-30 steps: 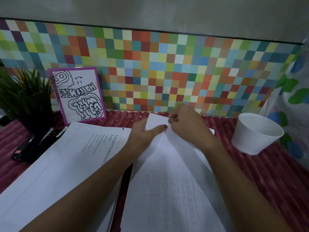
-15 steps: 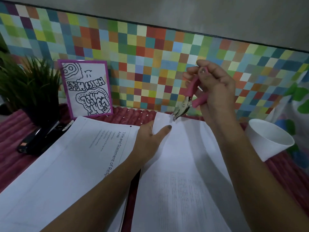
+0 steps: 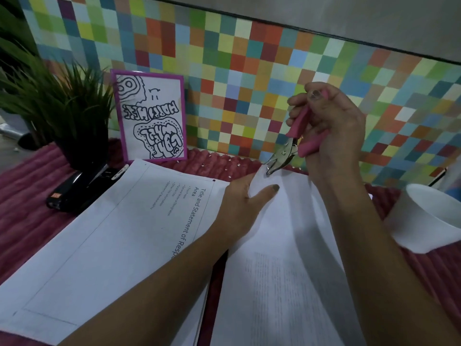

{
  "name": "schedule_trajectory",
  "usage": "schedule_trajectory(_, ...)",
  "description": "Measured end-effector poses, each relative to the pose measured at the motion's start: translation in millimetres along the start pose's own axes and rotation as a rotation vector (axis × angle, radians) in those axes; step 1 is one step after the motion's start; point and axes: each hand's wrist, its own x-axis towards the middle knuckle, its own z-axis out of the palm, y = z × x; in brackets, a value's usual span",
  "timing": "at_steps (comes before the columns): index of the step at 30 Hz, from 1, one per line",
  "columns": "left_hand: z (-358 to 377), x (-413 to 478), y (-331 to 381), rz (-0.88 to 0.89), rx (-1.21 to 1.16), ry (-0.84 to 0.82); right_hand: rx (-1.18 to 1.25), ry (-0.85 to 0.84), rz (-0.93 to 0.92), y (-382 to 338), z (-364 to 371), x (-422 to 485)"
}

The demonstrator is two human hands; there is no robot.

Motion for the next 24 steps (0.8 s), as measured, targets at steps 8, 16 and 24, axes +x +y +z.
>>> schedule_trajectory(8,0.3,0.5,4.8,0.042,-0.022,-0.003,-0.013,0.042,0.032,4.7,2.9,-3.1)
schedule_trajectory(16,1.7,-0.5,6.9,0.080,0.122,-0.010,0.027,0.053,-0.024,5.7,3.1,-1.3)
schedule_trajectory(24,2.0,-2.6,9.2,0.040,0.150,-0.029,0.035,0.124,-0.069,9.0,3.0,-2.0)
